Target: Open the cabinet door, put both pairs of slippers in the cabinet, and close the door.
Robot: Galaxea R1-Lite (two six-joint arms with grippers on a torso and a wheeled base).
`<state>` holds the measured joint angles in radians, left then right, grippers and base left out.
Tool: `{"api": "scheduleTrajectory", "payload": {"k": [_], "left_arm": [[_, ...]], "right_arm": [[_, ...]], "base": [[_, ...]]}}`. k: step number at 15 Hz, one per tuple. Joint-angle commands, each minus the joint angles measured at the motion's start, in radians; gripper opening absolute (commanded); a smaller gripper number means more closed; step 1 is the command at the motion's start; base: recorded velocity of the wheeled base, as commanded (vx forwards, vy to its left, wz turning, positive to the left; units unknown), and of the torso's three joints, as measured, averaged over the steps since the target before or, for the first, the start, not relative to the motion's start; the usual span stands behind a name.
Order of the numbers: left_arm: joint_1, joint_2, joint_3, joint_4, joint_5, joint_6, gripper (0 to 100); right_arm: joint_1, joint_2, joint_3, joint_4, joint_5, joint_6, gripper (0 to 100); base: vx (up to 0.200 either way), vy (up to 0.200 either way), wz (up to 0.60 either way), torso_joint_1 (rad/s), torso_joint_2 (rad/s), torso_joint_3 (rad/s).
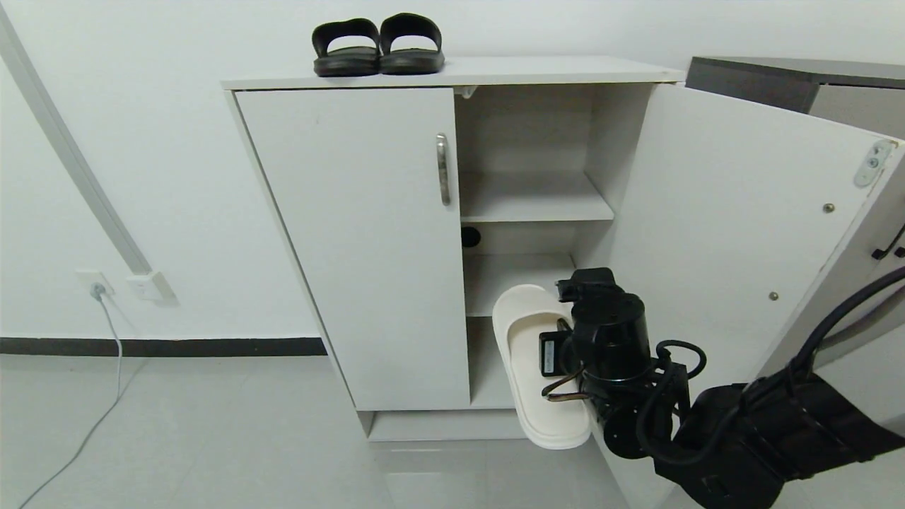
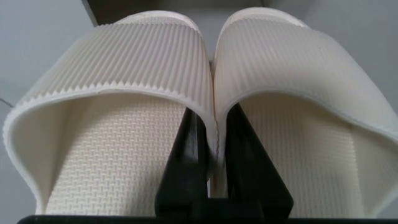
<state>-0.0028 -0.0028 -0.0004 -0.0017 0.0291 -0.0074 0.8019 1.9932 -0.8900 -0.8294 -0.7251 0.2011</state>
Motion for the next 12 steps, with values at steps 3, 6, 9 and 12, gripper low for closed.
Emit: {"api": "scheduleTrajectory", "payload": {"k": [3,6,9,12], "left_arm": [[0.0,0.003,-0.001,0.0,0.002,0.0,0],[0.0,0.003,0.0,0.002,0.002,0.0,0],[0.0,0.003,-0.001,0.0,0.002,0.0,0],[0.0,0.003,0.0,0.0,0.002,-0.002,0]], "right_arm": [[0.002,0.022,0.002,-0.007,0.004,0.001,0],[-0.006,0.042,0.006,-0.014,0.006,0.001,0],[-0.026,0.045,0.02,-0.016,0.007,0.0,0],[-0.047,0.042,0.049,-0.02,0.007,-0.009,0]], "base": [[0.0,0.0,0.0,0.0,0.0,0.0],[0.0,0.0,0.0,0.0,0.0,0.0],[0.0,0.0,0.0,0.0,0.0,0.0],[0.0,0.0,0.0,0.0,0.0,0.0]]}}
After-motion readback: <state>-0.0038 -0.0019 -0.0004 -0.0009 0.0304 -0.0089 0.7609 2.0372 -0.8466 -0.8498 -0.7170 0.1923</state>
